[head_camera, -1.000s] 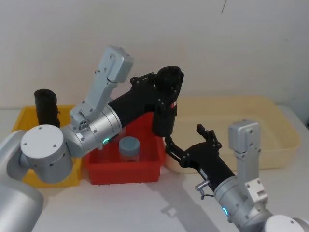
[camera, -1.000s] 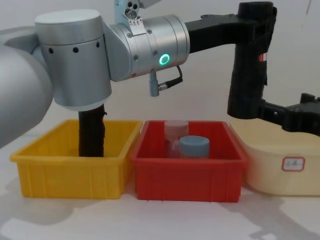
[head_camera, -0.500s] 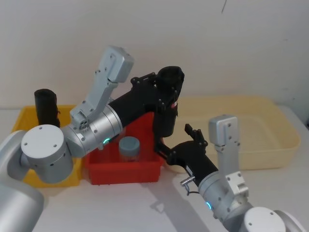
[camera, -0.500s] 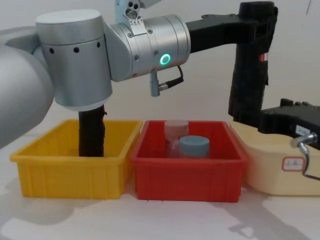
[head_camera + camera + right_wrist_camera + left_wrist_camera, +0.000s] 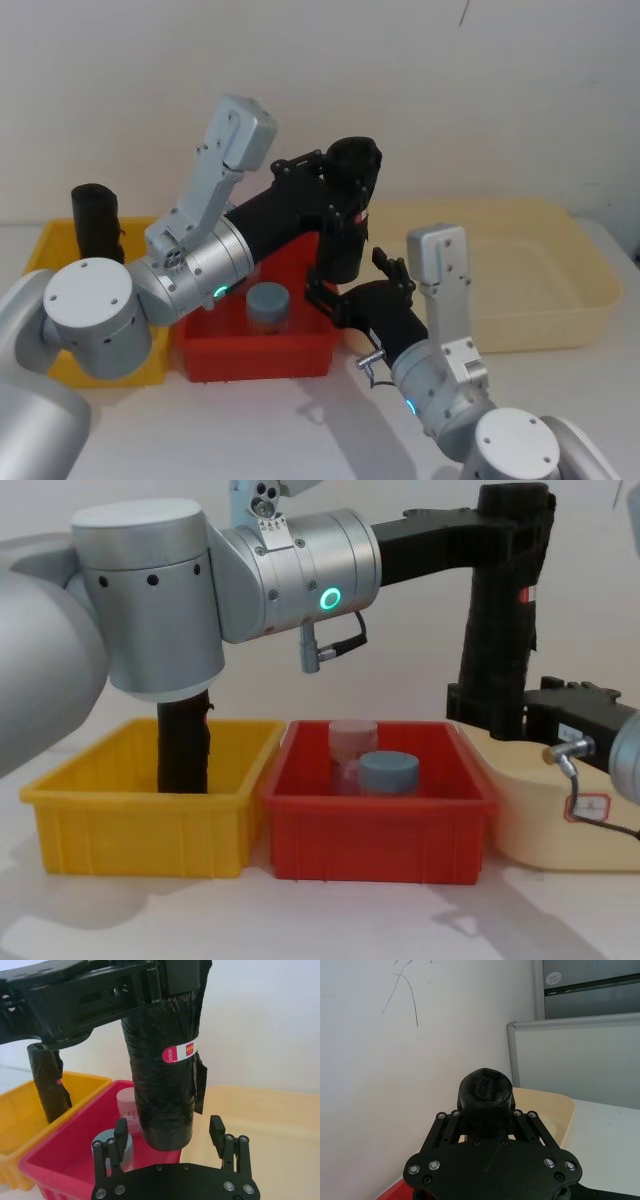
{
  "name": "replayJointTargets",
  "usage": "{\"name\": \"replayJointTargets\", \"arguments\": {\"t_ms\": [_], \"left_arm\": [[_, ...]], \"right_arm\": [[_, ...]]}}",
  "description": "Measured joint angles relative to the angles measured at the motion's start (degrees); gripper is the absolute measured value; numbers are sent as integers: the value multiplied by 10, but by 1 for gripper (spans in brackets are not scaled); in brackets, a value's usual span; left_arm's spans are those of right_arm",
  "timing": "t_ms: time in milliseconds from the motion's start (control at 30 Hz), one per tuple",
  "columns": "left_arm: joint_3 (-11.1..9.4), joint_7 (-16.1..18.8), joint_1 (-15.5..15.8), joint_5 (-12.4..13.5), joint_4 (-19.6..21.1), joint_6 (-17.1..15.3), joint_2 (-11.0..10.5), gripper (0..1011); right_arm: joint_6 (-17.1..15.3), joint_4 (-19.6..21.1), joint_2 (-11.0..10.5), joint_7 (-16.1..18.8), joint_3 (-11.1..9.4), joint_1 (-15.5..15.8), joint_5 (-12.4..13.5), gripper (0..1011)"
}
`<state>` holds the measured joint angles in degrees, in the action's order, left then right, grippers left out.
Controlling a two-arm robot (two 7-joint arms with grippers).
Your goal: Pick up the garbage bag with the one hand and transfer it to the other hand.
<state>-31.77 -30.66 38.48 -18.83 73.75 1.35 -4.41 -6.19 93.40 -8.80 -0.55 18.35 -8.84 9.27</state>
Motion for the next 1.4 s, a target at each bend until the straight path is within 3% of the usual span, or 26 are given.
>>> {"name": "replayJointTargets", "arguments": {"t_ms": [633, 833, 1200, 1333, 1400], "left_arm": [[0, 0, 0, 0, 0, 0, 0, 378], [0, 0, 0, 0, 0, 0, 0, 378], [0, 0, 0, 0, 0, 0, 0, 378], [0, 0, 0, 0, 0, 0, 0, 382], [0, 0, 0, 0, 0, 0, 0, 440]], "right_arm": [[-8, -39, 27, -11, 0, -37, -20, 1001], [-14, -49, 33, -15, -1, -47, -27, 894], [-8, -55, 41, -21, -7, -52, -36, 579], [-4, -55, 43, -21, -10, -52, -37, 579], [-1, -54, 44, -21, -12, -51, -37, 579]]}}
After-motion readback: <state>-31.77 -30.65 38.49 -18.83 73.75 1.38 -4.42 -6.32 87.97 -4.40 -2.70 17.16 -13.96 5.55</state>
